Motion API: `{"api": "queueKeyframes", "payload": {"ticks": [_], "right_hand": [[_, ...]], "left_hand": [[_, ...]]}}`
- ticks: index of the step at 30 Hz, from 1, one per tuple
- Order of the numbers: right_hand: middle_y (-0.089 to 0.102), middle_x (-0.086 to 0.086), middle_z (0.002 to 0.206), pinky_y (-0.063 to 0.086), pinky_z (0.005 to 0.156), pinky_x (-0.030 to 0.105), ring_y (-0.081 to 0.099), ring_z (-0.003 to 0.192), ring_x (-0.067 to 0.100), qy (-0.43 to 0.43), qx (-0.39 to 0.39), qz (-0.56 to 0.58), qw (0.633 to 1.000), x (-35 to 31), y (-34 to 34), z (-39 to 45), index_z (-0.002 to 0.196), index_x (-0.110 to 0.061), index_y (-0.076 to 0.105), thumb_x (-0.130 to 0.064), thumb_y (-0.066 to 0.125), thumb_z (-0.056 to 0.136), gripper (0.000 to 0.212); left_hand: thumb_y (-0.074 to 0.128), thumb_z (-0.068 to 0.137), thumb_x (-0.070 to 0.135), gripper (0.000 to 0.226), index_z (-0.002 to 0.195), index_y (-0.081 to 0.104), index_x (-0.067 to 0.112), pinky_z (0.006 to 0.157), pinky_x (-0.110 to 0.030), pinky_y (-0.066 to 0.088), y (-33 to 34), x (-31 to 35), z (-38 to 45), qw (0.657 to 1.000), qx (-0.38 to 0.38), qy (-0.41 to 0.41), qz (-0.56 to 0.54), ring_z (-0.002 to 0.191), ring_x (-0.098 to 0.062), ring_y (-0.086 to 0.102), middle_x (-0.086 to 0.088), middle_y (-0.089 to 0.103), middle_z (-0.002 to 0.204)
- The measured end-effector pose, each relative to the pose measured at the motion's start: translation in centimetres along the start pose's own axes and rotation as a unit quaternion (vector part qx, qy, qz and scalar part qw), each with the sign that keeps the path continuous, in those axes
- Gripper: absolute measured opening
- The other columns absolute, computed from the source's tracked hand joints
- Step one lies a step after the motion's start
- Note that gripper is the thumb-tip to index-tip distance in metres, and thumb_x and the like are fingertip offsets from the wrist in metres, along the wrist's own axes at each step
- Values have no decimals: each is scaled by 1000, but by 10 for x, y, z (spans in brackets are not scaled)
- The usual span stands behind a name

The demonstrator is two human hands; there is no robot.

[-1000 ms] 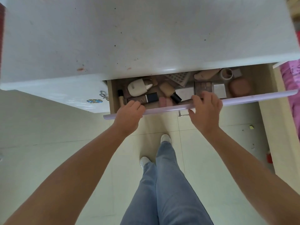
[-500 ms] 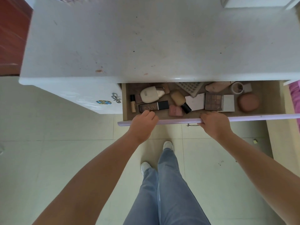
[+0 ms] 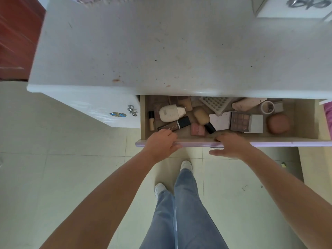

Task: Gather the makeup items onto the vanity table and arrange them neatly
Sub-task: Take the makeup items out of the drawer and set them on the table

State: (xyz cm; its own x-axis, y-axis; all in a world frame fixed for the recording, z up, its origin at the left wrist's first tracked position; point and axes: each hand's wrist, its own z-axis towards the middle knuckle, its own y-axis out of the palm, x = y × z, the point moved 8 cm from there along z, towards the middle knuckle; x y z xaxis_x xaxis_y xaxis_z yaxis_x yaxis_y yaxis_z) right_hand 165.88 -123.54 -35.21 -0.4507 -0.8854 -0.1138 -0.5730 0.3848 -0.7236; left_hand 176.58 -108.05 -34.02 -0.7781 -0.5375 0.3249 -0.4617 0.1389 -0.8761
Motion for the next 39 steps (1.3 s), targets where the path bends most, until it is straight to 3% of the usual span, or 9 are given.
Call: {"api": "queueKeyframes", "payload": {"ticks": [4, 8, 13, 18, 22, 24, 32, 35, 39], "right_hand": [[62, 10, 101, 37, 68, 26, 56, 93, 24, -23, 99, 63, 993, -33, -38, 29, 105, -11, 59, -39, 47, 90, 34], [47, 10, 131, 38, 95, 34, 40, 120, 27, -100, 165, 18, 981, -72, -50, 62, 128, -12, 45, -15, 52, 86, 43], [21, 1, 150, 35, 100, 37, 27, 133, 25, -160, 122, -61, 978, -101, -45, 104, 142, -21, 23, -19, 54, 86, 64], [28, 11, 145, 33, 99, 38, 31, 129, 31, -190, 124, -71, 971, -112, -52, 130, 142, -14, 21, -26, 60, 81, 74], [45, 20, 126, 40, 70, 32, 51, 106, 36, -130, 113, -37, 984, -103, -47, 128, 136, -10, 27, -26, 67, 72, 77], [52, 18, 121, 42, 73, 31, 54, 103, 34, -95, 98, 29, 990, -92, -42, 119, 130, -11, 35, -30, 67, 73, 68], [54, -4, 99, 36, 63, 4, 48, 88, 8, -112, 161, 286, 938, -104, -101, 48, 113, -13, 53, -24, 71, 74, 45], [50, -21, 86, 41, 59, -2, 52, 74, -4, -131, 199, 417, 877, -148, -145, 41, 101, -22, 48, -16, 73, 70, 40], [59, -16, 79, 52, 60, 11, 61, 64, -5, -130, 187, 543, 808, -217, -180, 66, 84, -33, 43, -12, 72, 72, 37]], "left_hand": [[47, 91, 30, 30, 112, 53, 10, 85, -33, 43, -12, -35, 16, 987, 5, -154, -36, 108, -24, 49, -9, 55, 115], [54, 87, 14, 35, 121, 47, 6, 87, -34, 45, 2, -51, 30, 973, -75, -216, -17, 114, -28, 47, -12, 50, 123], [51, 87, 6, 36, 123, 47, 5, 91, -35, 43, 22, -54, 53, 973, -123, -197, -11, 118, -27, 46, -13, 49, 127], [54, 86, 6, 33, 118, 50, 2, 87, -35, 46, 32, -60, 69, 976, -141, -166, 17, 114, -28, 49, -14, 52, 123], [62, 82, 24, 31, 109, 58, 8, 73, -31, 44, 29, -59, 71, 977, -168, -121, 58, 103, -26, 56, -9, 59, 113], [62, 81, 33, 33, 104, 60, 9, 67, -30, 40, 22, -60, 63, 978, -172, -102, 63, 97, -26, 59, -8, 61, 106], [61, 73, 39, 37, 94, 61, 8, 62, -25, 29, -59, -100, -31, 986, 41, -156, -36, 90, -28, 56, -10, 60, 91], [60, 62, 34, 35, 78, 64, 3, 60, -24, 30, -93, -132, -73, 947, 172, -244, -116, 72, -31, 56, -14, 60, 73], [65, 71, 29, 19, 75, 58, 11, 57, -25, 28, -122, -198, -108, 871, 248, -389, -168, 67, -21, 49, -1, 51, 70]]}}
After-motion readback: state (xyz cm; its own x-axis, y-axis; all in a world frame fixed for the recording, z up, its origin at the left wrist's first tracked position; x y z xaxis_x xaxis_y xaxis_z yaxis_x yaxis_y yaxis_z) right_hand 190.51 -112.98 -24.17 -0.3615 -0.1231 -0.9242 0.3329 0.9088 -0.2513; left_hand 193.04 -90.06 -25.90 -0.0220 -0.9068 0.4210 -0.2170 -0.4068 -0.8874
